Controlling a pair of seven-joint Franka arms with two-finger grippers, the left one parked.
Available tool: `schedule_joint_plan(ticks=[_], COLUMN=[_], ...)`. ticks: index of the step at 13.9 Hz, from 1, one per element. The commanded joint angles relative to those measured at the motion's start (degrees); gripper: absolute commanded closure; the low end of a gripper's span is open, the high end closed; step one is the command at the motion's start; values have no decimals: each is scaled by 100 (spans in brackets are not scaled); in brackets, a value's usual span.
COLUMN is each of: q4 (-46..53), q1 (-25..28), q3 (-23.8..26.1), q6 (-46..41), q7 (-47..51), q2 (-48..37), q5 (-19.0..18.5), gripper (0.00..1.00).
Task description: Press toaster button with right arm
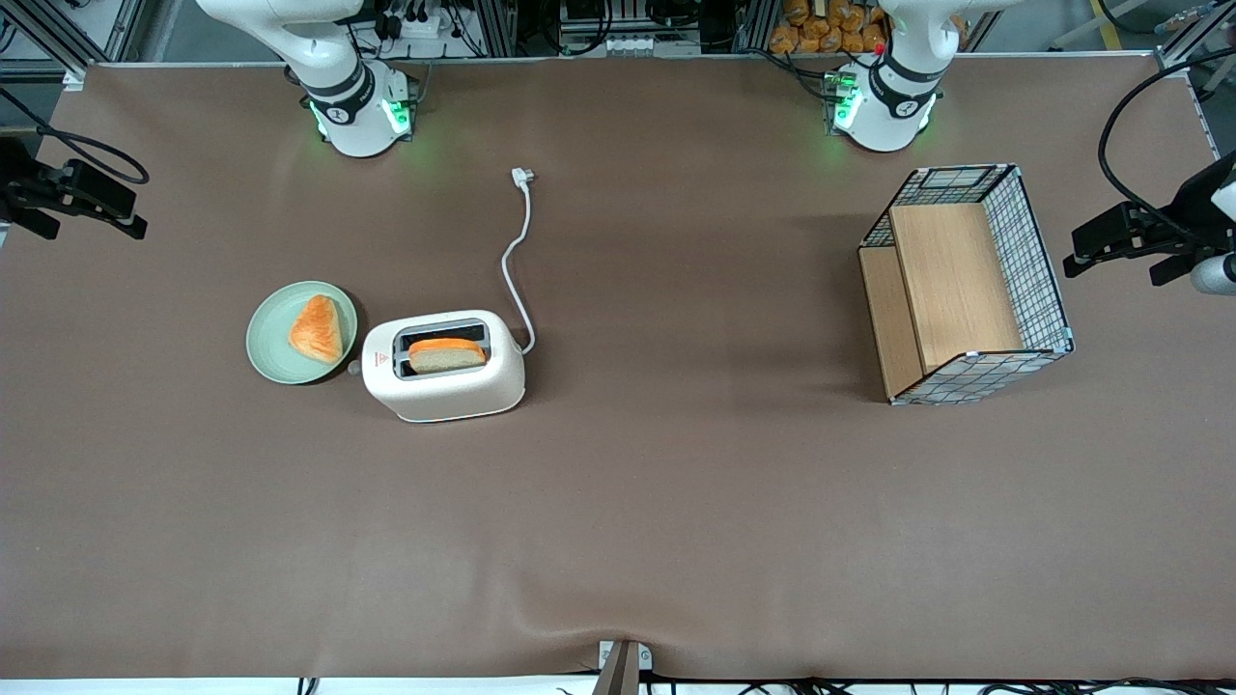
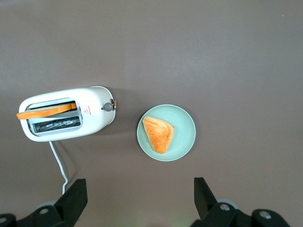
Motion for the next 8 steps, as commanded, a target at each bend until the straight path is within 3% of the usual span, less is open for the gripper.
schedule_joint_plan(ticks=[1,8], q4=[70,228], q1=[-18,-18], q3=[52,44], q6=[-234,-359], q7=[-47,-29], q2=[-100,-82], q5=[-11,-11], gripper=[0,0])
